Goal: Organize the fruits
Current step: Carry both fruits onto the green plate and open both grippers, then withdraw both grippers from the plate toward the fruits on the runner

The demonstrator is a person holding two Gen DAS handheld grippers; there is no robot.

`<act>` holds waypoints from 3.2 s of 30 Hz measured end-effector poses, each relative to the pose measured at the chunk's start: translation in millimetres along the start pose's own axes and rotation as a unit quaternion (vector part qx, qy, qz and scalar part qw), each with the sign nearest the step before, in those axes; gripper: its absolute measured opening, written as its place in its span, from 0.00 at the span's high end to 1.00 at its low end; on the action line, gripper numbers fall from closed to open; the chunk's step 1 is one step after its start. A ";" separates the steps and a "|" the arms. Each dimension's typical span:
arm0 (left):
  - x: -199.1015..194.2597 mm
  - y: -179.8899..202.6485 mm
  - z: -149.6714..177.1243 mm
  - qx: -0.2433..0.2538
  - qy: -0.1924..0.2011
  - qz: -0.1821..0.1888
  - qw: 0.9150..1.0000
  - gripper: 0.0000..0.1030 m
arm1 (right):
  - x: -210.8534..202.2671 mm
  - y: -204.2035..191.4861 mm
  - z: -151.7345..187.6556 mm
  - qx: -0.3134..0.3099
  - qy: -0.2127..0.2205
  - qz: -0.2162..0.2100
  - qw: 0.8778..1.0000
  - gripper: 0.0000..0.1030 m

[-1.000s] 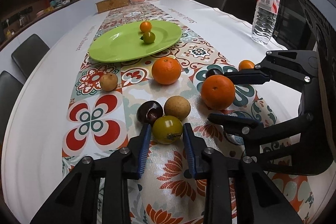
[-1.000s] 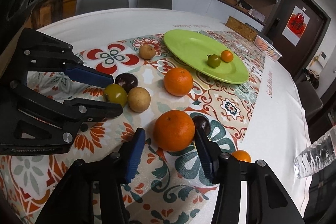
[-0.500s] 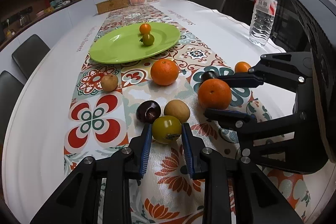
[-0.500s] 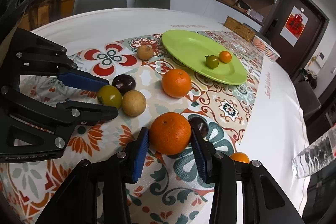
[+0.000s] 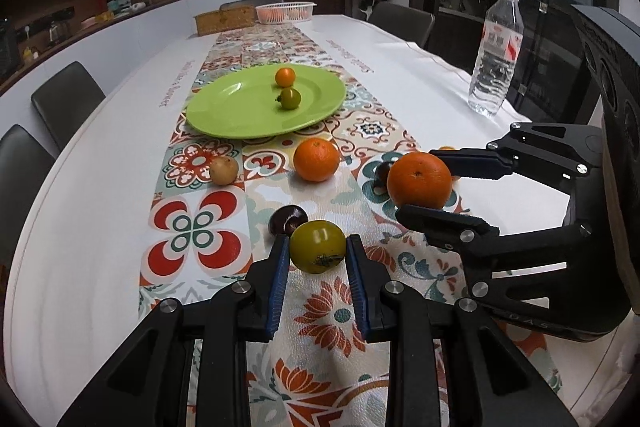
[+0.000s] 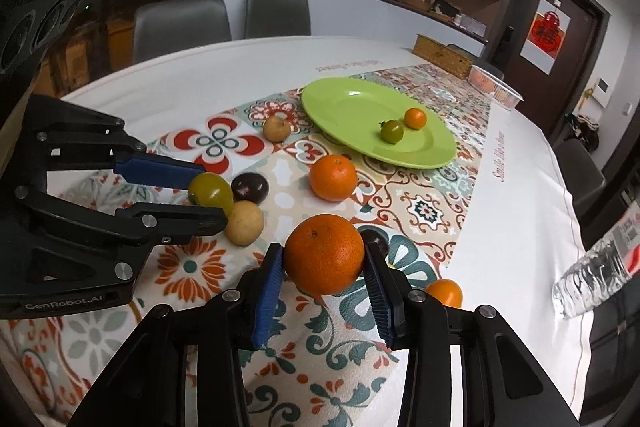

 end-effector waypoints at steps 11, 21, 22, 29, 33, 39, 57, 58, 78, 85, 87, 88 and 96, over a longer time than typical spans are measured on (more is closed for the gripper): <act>-18.9 -2.8 -21.9 0.000 0.033 -0.008 0.999 0.73 | -21.8 10.4 -15.2 0.040 0.026 0.008 0.999 0.60; -24.1 -9.1 -55.5 0.015 0.067 -0.012 0.998 0.73 | -25.7 25.3 -37.3 0.053 0.049 0.020 0.997 0.60; -22.7 -10.6 -60.0 0.013 0.068 -0.009 0.998 0.73 | -24.4 28.0 -39.9 0.054 0.048 0.020 0.997 0.60; -8.9 -22.0 -87.8 0.007 0.069 0.000 0.998 0.73 | -10.5 48.6 -64.0 0.069 0.051 0.021 0.996 0.60; 0.6 -31.6 -103.3 0.003 0.069 -0.003 0.998 0.73 | -2.2 59.1 -75.3 0.074 0.052 0.026 0.996 0.60; 20.8 -44.2 -121.3 -0.010 0.053 0.007 0.999 0.73 | 21.4 76.0 -92.2 0.087 0.040 0.026 0.995 0.60; 109.0 -86.1 -136.3 -0.063 -0.024 0.005 0.998 0.73 | 112.9 111.2 -101.3 0.114 -0.042 0.013 0.992 0.60; 113.9 -87.2 -135.5 -0.066 -0.030 0.006 0.997 0.73 | 115.5 112.0 -100.4 0.116 -0.046 0.011 0.992 0.60; 116.2 -87.1 -132.6 -0.074 -0.042 -0.006 0.996 0.59 | 128.9 119.9 -90.8 0.141 -0.061 0.010 0.988 0.55; 72.2 -76.0 -136.4 -0.060 -0.010 -0.029 0.998 0.55 | 89.1 120.9 -93.5 0.154 -0.030 0.025 0.987 0.48; 59.4 -70.9 -137.4 -0.053 0.000 -0.032 0.998 0.52 | 76.4 120.1 -95.1 0.155 -0.017 0.030 0.987 0.47; 52.4 -68.0 -137.7 -0.050 0.005 -0.035 0.998 0.50 | 70.7 119.6 -95.8 0.154 -0.013 0.033 0.987 0.47; 7.7 -52.0 -133.7 -0.051 0.030 -0.039 0.997 0.43 | 23.1 109.4 -99.1 0.146 0.019 0.049 0.988 0.38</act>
Point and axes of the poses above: each gripper's, at about its wrist camera, not at the fingertips, and x roughly the way its jaws point, y to its right, z to its underside, the point moved 2 cm from there along x, roughly the way its jaws point, and after that the axes turned 4 degrees about y, right-handed, at the moved point
